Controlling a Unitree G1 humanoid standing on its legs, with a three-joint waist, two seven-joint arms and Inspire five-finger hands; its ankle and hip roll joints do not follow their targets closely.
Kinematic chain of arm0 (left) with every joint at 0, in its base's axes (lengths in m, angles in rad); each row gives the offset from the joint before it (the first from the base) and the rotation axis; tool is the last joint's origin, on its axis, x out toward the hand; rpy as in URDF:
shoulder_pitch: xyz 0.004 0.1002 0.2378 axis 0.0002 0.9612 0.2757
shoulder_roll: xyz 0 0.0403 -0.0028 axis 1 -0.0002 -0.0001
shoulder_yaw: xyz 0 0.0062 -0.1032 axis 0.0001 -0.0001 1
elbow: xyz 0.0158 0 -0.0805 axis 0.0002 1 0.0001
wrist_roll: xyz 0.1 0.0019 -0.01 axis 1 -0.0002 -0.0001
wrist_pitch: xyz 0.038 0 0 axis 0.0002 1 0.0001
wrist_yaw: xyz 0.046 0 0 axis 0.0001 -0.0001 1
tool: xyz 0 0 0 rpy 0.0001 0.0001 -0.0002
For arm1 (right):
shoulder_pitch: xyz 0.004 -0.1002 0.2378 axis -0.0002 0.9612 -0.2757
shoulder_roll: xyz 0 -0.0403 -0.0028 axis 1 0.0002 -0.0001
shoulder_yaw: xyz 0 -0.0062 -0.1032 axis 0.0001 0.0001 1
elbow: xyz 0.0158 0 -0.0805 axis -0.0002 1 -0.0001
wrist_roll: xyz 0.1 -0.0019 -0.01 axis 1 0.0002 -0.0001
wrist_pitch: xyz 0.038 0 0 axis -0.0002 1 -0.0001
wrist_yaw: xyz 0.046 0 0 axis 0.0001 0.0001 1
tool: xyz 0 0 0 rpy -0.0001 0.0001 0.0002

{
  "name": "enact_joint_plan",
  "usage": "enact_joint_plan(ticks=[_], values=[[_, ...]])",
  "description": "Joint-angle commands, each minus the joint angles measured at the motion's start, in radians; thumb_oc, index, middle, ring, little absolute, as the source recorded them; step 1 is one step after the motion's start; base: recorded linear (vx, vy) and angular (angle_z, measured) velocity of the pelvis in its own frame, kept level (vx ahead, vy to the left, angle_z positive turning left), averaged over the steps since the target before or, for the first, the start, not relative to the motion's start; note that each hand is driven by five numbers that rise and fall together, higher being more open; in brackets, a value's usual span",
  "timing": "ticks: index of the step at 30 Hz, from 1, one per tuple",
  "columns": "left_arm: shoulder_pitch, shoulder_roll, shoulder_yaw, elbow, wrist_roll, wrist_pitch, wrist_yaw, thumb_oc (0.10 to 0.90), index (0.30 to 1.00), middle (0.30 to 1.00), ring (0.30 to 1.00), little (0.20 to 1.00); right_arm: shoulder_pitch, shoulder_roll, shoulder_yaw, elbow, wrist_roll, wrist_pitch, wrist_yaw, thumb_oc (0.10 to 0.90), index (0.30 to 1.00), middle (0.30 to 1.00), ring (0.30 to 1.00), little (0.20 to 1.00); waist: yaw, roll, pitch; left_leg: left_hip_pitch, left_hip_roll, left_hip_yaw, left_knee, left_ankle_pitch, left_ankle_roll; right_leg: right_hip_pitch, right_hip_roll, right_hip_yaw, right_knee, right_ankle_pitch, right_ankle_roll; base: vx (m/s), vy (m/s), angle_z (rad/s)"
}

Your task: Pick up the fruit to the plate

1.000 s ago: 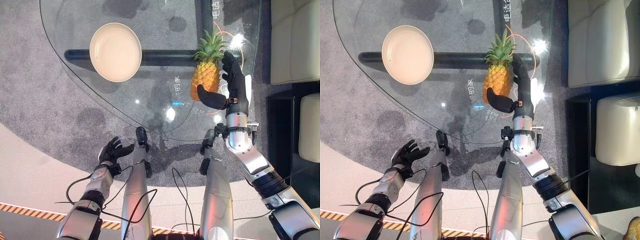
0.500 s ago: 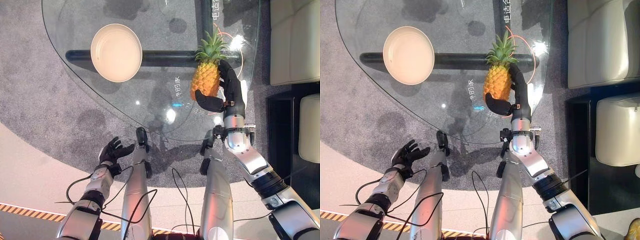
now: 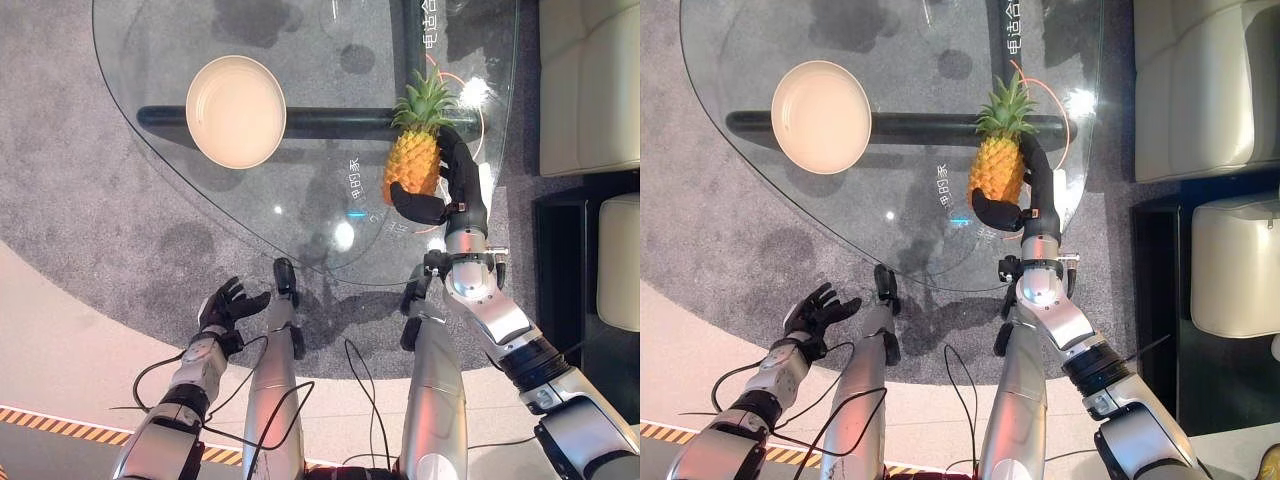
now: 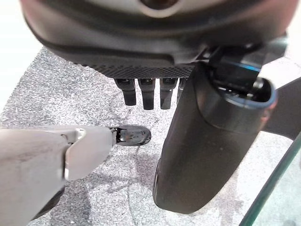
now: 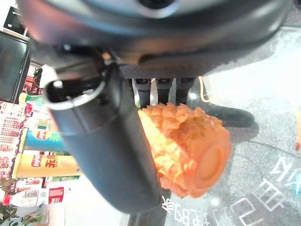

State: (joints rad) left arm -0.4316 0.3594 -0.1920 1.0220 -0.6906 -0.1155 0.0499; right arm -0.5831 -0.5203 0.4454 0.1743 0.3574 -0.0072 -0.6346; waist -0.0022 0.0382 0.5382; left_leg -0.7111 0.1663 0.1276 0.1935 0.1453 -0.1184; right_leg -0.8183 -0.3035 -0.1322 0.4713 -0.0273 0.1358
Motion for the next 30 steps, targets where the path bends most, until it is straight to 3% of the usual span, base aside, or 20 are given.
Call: enact_joint_plan(ticks=[1, 6, 7, 8, 14, 30], values=[[0.057, 0.032, -0.021, 0.018, 0.016, -0.014, -0.004, 0.800, 0.900, 0.900, 0.900, 0.900, 0.019, -0.004, -0.007, -0.042, 0.026, -0.013, -0.063, 0.800, 0.900, 0.900, 0.900, 0.900, 0.003, 0.019, -0.018, -0.033, 0.034, -0.056, 0.126, -0.097, -0.031, 0.009, -0.032, -0.003, -0.085, 0.064, 0.042, 0.06, 0.001, 0.00], [0.056, 0.030, -0.022, 0.020, 0.014, -0.016, -0.002, 0.800, 0.900, 0.900, 0.900, 0.900, 0.026, 0.014, -0.017, -0.023, 0.050, -0.024, -0.097, 0.800, 0.900, 0.900, 0.900, 0.900, 0.004, 0.017, -0.018, -0.035, 0.035, -0.058, 0.127, -0.097, -0.030, 0.007, -0.031, -0.003, -0.081, 0.062, 0.041, 0.00, 0.001, 0.00], [0.044, 0.028, -0.020, 0.016, 0.016, -0.015, 0.004, 0.800, 0.900, 0.900, 0.900, 0.900, 0.014, 0.017, -0.023, -0.023, 0.055, -0.025, -0.107, 0.800, 0.900, 0.900, 0.900, 0.900, 0.003, 0.016, -0.018, -0.063, 0.032, -0.057, 0.120, -0.068, -0.023, -0.016, -0.032, -0.006, -0.094, 0.091, 0.032, 0.00, 0.000, 0.00], [0.057, 0.026, -0.026, 0.017, 0.015, -0.016, 0.004, 0.800, 0.900, 0.900, 0.900, 0.900, 0.028, 0.023, -0.022, -0.019, 0.058, -0.027, -0.112, 0.800, 0.900, 0.900, 0.900, 0.900, 0.005, 0.017, -0.018, -0.036, 0.034, -0.058, 0.127, -0.097, -0.029, 0.007, -0.031, -0.003, -0.081, 0.062, 0.041, 0.00, 0.000, 0.00], [0.060, 0.018, -0.030, 0.012, 0.019, -0.022, 0.007, 0.800, 0.900, 0.900, 0.900, 0.900, 0.040, 0.052, -0.033, 0.012, 0.075, -0.052, -0.150, 0.800, 0.900, 0.900, 0.900, 0.900, 0.007, 0.020, -0.018, -0.038, 0.032, -0.059, 0.127, -0.098, -0.027, 0.005, -0.031, -0.003, -0.081, 0.061, 0.040, 0.01, -0.001, 0.00], [0.063, 0.008, -0.042, -0.007, 0.017, -0.020, 0.020, 0.800, 0.900, 0.900, 0.900, 0.900, 0.041, 0.075, -0.039, 0.059, 0.061, -0.044, -0.153, 0.800, 0.900, 0.900, 0.900, 0.900, 0.009, 0.025, -0.018, -0.043, 0.028, -0.065, 0.126, -0.096, -0.027, 0.003, -0.029, -0.002, -0.081, 0.062, 0.038, 0.00, 0.000, 0.00]])
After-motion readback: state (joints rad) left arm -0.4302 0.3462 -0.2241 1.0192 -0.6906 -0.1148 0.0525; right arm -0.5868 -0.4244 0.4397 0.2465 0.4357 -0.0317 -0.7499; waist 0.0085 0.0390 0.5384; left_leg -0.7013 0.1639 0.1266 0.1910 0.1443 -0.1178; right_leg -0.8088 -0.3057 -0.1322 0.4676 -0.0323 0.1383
